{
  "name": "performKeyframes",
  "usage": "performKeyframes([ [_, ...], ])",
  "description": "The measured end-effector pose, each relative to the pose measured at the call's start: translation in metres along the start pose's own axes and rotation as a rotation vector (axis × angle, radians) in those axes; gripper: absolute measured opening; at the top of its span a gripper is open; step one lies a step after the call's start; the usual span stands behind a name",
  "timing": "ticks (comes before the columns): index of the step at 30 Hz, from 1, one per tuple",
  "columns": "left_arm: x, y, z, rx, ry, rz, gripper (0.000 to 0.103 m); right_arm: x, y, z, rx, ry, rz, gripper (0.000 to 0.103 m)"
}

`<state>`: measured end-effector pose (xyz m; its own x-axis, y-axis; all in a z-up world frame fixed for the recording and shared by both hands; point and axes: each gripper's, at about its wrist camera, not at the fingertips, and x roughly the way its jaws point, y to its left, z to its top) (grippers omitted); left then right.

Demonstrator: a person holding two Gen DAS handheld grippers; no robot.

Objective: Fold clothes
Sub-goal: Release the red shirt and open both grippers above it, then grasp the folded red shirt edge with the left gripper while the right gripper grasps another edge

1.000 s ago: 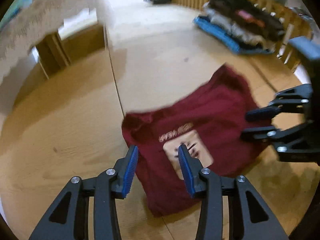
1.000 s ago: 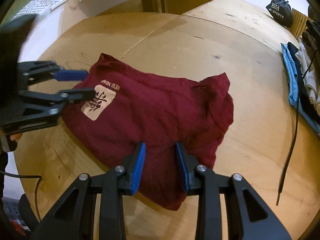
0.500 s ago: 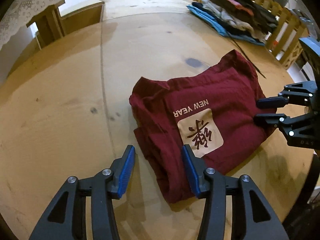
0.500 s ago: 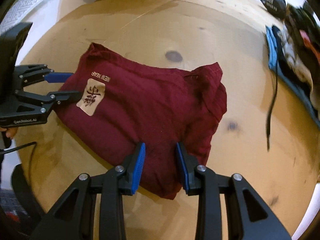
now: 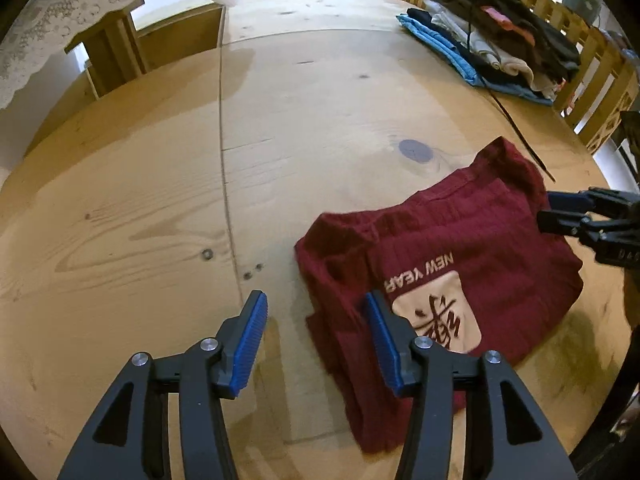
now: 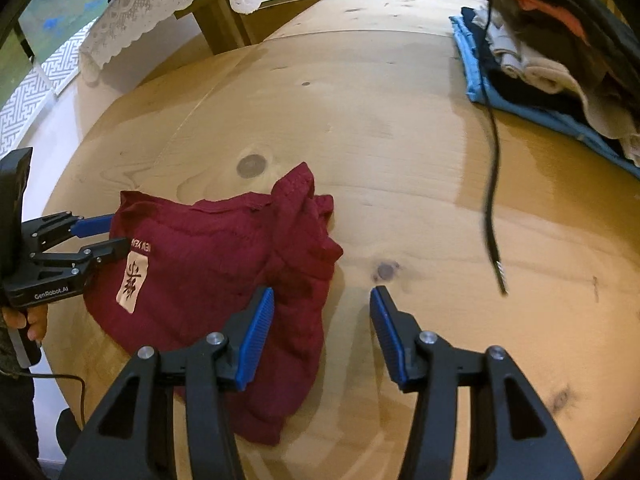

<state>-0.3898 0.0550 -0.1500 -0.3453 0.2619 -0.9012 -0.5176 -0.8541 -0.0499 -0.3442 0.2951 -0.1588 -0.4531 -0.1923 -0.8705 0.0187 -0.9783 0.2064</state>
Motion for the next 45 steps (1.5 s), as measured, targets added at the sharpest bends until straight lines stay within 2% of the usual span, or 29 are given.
performKeyframes([
  [4, 0.003, -0.003, 0.003, 0.001, 0.0, -0.012, 0.049, -0.006, -0.001, 0.003, -0.025, 0.003, -0.014, 0.059],
  [9, 0.0, 0.0, 0.002, -0.033, -0.006, -0.025, 0.049, -0.023, -0.01, -0.002, 0.033, 0.012, 0.006, 0.059],
  [12, -0.013, 0.004, -0.002, -0.065, -0.034, -0.041, 0.049, -0.041, -0.016, -0.006, 0.07, -0.031, 0.029, 0.059],
  [14, -0.022, 0.001, -0.003, -0.061, -0.052, -0.055, 0.049, -0.045, -0.01, -0.005, 0.049, -0.04, 0.031, 0.059],
  [17, -0.028, -0.007, -0.003, -0.039, -0.063, -0.056, 0.058, -0.038, 0.004, -0.002, 0.0, -0.017, 0.012, 0.059],
  [21, -0.012, -0.012, 0.0, -0.02, -0.022, -0.002, 0.058, -0.024, 0.01, 0.0, -0.021, 0.013, -0.037, 0.059],
  [25, -0.004, -0.006, -0.003, -0.038, -0.001, 0.007, 0.059, -0.02, 0.006, 0.0, -0.009, 0.025, -0.024, 0.06],
  [28, -0.002, 0.0, -0.005, -0.06, 0.006, -0.014, 0.059, -0.016, 0.006, -0.001, -0.026, 0.039, -0.039, 0.07],
  [31, -0.001, -0.001, -0.005, -0.063, 0.007, -0.023, 0.058, -0.016, 0.008, -0.002, -0.041, 0.032, -0.041, 0.073],
  [32, -0.001, -0.002, -0.005, -0.062, 0.008, -0.026, 0.057, -0.015, 0.009, -0.001, -0.044, 0.036, -0.044, 0.073],
  [34, 0.0, -0.002, -0.005, -0.068, 0.013, -0.041, 0.045, -0.013, 0.01, 0.0, -0.052, 0.046, -0.041, 0.073],
  [35, 0.0, -0.002, -0.004, -0.07, 0.017, -0.047, 0.042, -0.014, 0.01, 0.0, -0.061, 0.052, -0.034, 0.073],
  [38, 0.001, -0.003, -0.003, -0.078, 0.027, -0.067, 0.041, -0.014, 0.011, 0.0, -0.093, 0.068, -0.015, 0.073],
  [41, 0.0, -0.005, -0.004, -0.074, 0.028, -0.086, 0.035, -0.011, 0.017, -0.001, -0.135, 0.076, -0.028, 0.073],
  [42, 0.0, -0.006, -0.004, -0.073, 0.027, -0.093, 0.029, -0.01, 0.019, -0.001, -0.146, 0.077, -0.029, 0.071],
  [44, 0.0, -0.006, -0.003, -0.077, 0.026, -0.115, 0.023, -0.01, 0.024, -0.001, -0.155, 0.079, -0.009, 0.057],
  [45, 0.0, -0.006, -0.003, -0.073, 0.024, -0.119, 0.02, -0.011, 0.025, -0.001, -0.153, 0.08, 0.007, 0.047],
])
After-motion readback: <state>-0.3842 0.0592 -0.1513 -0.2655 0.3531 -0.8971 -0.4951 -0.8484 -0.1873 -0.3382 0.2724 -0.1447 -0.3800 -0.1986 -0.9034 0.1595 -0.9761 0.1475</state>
